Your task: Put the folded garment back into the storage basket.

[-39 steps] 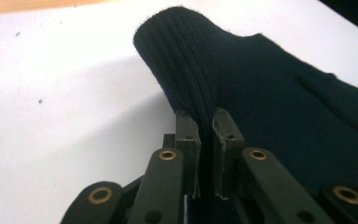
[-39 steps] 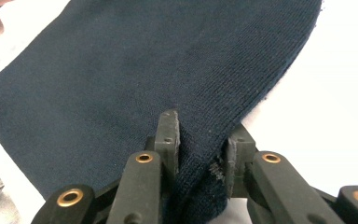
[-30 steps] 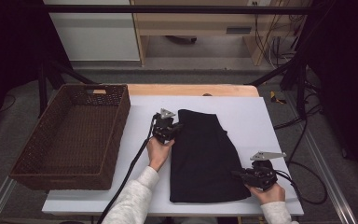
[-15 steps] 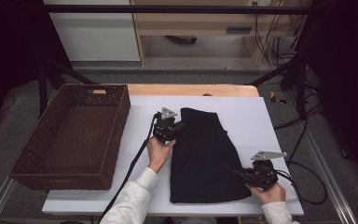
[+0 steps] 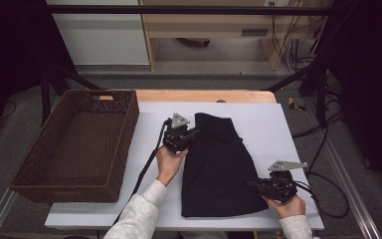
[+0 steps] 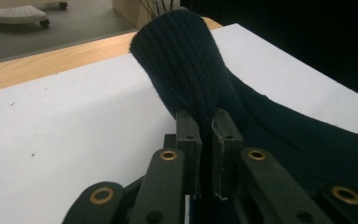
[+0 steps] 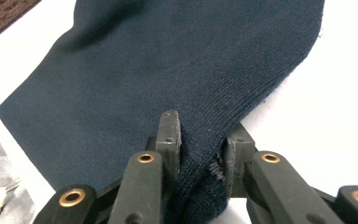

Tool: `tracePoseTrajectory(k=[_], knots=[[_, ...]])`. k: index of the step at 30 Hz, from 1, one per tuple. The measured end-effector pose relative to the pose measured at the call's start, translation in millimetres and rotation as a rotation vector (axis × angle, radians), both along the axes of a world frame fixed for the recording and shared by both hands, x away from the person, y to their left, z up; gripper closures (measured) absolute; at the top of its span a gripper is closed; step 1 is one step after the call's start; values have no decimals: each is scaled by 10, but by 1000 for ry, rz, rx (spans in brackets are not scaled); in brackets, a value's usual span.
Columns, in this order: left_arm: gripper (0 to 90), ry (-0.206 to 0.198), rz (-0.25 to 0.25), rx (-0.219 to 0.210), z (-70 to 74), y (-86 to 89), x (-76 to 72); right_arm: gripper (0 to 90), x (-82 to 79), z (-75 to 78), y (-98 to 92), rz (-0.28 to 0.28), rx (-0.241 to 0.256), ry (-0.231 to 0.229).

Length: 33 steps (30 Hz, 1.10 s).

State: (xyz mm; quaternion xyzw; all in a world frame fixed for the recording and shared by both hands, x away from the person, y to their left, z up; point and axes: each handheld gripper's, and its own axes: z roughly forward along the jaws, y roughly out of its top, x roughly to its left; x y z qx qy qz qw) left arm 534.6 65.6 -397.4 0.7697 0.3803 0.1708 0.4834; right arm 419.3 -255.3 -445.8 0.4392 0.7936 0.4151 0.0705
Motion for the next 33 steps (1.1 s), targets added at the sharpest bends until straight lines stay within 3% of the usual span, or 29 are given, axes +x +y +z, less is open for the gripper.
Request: tracePoseTrajectory(k=[15, 23, 33], knots=[[838, -61, -31, -5, 229, 43, -176, 735, -20, 63, 10, 8, 15, -11], [838, -68, -22, -21, 327, 104, -236, 737, -37, 145, 41, 17, 27, -33], [838, -84, -16, -7, 459, 164, -285, 740, -39, 252, 92, 29, 29, -52]])
